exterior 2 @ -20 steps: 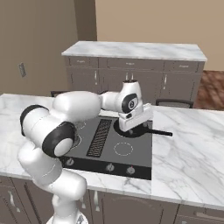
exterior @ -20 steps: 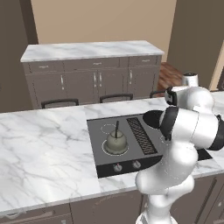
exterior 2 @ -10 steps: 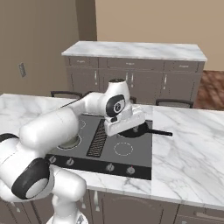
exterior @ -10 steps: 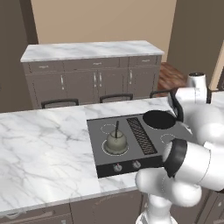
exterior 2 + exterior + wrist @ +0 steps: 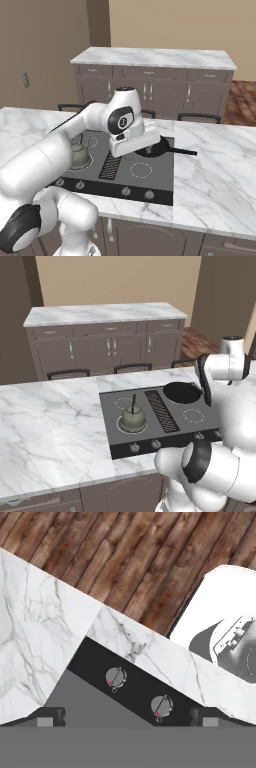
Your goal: Pick the pan from the cabinet and place it on the stove. Then turn on the stove burner for the pan.
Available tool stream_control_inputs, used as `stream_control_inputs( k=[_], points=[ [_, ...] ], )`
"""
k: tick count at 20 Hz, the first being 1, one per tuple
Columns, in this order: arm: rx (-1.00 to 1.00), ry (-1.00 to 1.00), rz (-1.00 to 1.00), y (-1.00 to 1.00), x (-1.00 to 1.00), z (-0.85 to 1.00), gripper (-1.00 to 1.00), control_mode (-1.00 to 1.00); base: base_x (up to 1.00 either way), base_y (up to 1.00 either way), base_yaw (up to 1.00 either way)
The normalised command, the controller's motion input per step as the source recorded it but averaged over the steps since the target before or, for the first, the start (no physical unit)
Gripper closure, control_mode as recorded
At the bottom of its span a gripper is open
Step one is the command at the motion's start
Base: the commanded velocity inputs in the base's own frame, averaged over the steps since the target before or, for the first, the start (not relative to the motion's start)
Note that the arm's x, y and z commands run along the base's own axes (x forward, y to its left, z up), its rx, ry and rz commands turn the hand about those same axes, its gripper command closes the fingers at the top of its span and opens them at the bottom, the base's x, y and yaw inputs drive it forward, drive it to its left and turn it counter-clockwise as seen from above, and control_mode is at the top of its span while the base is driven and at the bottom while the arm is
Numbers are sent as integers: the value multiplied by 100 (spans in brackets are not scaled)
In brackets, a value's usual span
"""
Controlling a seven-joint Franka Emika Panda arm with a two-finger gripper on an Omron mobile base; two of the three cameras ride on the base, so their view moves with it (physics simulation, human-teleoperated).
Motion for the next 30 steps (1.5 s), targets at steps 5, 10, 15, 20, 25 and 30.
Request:
stream_control_inputs(
  k=[5,10,15,20,25,30],
  points=[
    [-5,0,20,16,-13,11,-100,-100,0,0,0],
    [-6,0,32,22,-29,13,-100,-100,0,0,0],
    [-8,0,35,19,-30,19,-100,-100,0,0,0],
    [-8,0,36,12,-24,9,-100,-100,0,0,0],
    [-4,1,40,10,-8,0,-100,-100,0,0,0],
    [-3,4,40,14,0,1,-100,-100,0,0,0]
  ],
)
